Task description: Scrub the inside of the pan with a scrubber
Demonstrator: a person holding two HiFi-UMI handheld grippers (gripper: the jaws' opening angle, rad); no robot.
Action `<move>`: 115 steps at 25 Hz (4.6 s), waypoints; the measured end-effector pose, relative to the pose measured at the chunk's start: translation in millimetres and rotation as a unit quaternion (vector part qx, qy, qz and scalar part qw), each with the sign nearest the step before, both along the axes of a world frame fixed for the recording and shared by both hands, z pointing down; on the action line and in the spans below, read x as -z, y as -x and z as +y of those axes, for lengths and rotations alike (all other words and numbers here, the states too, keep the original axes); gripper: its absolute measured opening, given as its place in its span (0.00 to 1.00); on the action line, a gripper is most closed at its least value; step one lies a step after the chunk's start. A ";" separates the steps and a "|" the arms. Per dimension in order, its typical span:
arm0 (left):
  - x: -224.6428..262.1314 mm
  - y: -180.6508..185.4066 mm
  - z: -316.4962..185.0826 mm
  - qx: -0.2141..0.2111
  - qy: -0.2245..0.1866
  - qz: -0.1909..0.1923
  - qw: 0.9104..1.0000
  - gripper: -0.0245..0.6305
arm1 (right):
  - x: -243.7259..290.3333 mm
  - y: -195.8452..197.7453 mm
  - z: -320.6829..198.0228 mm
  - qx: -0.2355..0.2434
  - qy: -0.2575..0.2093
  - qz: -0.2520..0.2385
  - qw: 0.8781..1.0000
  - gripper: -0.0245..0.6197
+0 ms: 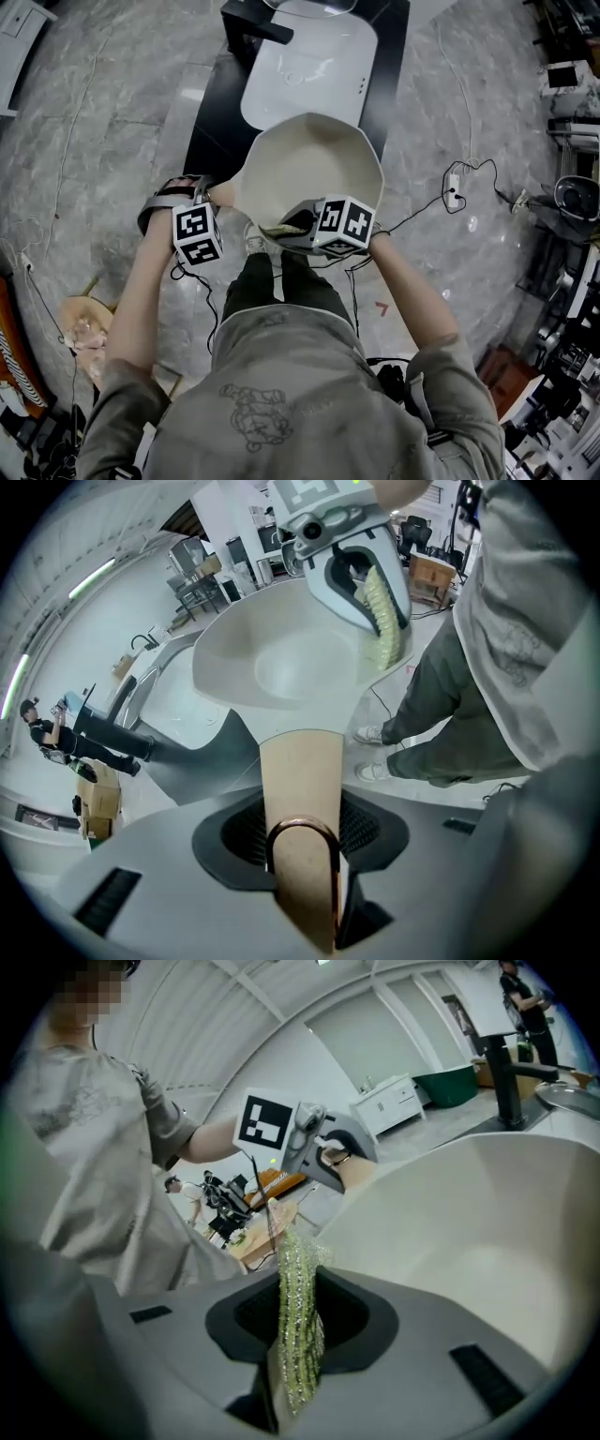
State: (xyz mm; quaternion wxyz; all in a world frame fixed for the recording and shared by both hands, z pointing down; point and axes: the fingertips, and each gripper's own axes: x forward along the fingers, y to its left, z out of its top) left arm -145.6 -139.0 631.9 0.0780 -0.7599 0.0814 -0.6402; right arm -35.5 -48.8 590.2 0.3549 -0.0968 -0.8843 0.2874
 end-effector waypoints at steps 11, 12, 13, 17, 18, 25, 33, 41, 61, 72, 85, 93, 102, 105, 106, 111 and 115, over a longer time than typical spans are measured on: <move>1.3 -1.7 -0.3 -0.004 -0.006 -0.006 1.000 0.30 | 62.8 -41.2 -21.3 0.007 -0.081 0.014 0.997 0.16; 0.9 -2.0 -0.5 -0.005 -0.006 -0.006 1.000 0.30 | 67.8 -45.2 -43.3 -0.027 -0.135 0.025 0.990 0.16; 0.7 -2.2 -0.8 -0.005 -0.007 -0.007 1.000 0.30 | 71.6 -51.1 -68.4 -0.069 -0.191 0.041 0.978 0.16; 1.4 -2.2 -1.0 -0.006 -0.010 -0.006 1.000 0.30 | 80.7 -89.7 -157.0 -0.241 -0.369 0.131 0.888 0.16; 1.5 -2.6 -1.1 -0.009 -0.011 -0.006 1.000 0.30 | 81.1 -98.9 -170.4 -0.270 -0.395 0.151 0.865 0.16; 0.4 -1.8 -3.2 -0.018 -0.014 -0.005 1.000 0.30 | 42.5 -109.3 -206.1 -0.321 -0.459 0.219 0.799 0.16; 0.4 -1.6 -4.5 -0.030 -0.027 0.006 0.999 0.29 | -17.1 -93.7 -200.3 -0.256 -0.459 0.258 0.811 0.16; -0.4 -1.3 -4.2 -0.029 -0.025 0.012 0.999 0.29 | -60.0 -50.9 -145.5 -0.150 -0.392 0.239 0.876 0.16; -0.6 -0.6 -2.2 -0.020 -0.024 0.012 0.999 0.29 | -26.0 -21.2 7.0 0.003 -0.072 0.129 0.989 0.16; 0.9 -2.3 -4.1 -0.020 -0.031 0.009 0.999 0.29 | 72.8 -25.0 -36.8 -0.021 -0.103 0.041 0.994 0.16; 0.2 -3.0 -4.4 -0.017 -0.032 0.010 0.999 0.29 | -3.8 -35.7 -164.3 0.289 -0.628 0.194 0.696 0.16; 0.7 -3.6 -3.3 -0.012 -0.031 0.016 0.999 0.29 | -54.6 -77.6 -167.1 0.373 -0.615 0.253 0.647 0.16; -0.5 -1.3 -1.2 -0.004 -0.025 0.021 0.999 0.29 | -65.7 -139.4 -137.2 0.378 -0.484 0.357 0.704 0.16; -1.8 -0.3 -1.8 -0.002 -0.025 0.020 0.999 0.29 | -68.0 -151.5 -113.2 0.375 -0.429 0.370 0.734 0.16; -1.7 -0.1 -1.8 -0.001 -0.026 0.020 0.999 0.29 | -68.5 -154.2 -103.3 0.373 -0.409 0.374 0.744 0.16; -0.6 -1.5 -2.2 0.002 -0.025 0.018 1.000 0.29 | -65.2 -154.8 -49.1 0.305 -0.267 0.377 0.833 0.16; 0.1 -0.8 -2.8 0.004 -0.025 0.015 1.000 0.29 | -59.7 -136.0 -10.5 0.258 -0.189 0.348 0.881 0.16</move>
